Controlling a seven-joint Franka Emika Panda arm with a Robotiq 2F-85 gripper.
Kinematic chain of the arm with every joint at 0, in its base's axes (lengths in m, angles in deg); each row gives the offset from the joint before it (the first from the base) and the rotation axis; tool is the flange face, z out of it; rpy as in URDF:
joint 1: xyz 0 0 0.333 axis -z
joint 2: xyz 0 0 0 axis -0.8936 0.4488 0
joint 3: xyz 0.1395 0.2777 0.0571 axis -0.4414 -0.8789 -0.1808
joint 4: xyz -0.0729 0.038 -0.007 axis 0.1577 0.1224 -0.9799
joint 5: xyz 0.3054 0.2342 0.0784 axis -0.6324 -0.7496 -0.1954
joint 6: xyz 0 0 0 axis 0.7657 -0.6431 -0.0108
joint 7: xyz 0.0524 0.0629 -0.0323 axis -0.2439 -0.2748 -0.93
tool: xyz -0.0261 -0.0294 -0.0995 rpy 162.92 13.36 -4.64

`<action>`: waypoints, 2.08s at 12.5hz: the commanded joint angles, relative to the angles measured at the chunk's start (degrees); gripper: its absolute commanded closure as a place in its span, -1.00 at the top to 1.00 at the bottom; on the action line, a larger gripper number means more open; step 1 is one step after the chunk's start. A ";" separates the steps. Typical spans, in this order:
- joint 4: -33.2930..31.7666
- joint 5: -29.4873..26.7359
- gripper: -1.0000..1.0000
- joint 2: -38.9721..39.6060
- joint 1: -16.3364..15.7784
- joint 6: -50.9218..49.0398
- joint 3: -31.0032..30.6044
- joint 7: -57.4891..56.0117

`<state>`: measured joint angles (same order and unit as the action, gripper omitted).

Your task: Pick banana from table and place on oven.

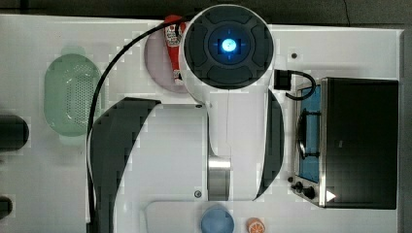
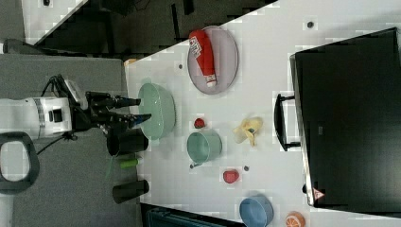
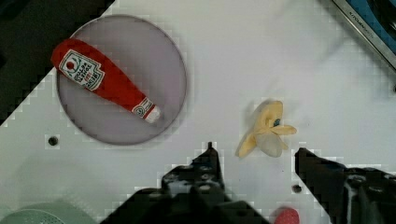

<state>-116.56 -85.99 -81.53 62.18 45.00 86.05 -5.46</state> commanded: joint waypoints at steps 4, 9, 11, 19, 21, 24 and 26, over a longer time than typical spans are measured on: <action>-12.09 0.12 1.00 -21.87 1.91 -8.90 1.91 -1.39; -16.75 0.12 1.00 -17.26 1.88 -5.02 1.80 -1.40; -19.73 0.12 1.00 -13.62 1.88 1.61 1.81 -1.51; -33.93 0.13 1.00 2.68 1.91 37.68 1.92 -1.49; -35.45 0.13 1.00 7.66 1.92 42.45 1.98 -1.49; -36.01 0.12 1.00 15.17 1.91 47.66 1.96 -1.44; -36.02 0.12 1.00 19.43 1.90 51.88 1.91 -1.44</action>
<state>-152.26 -86.36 -62.75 63.73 95.09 87.01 -6.29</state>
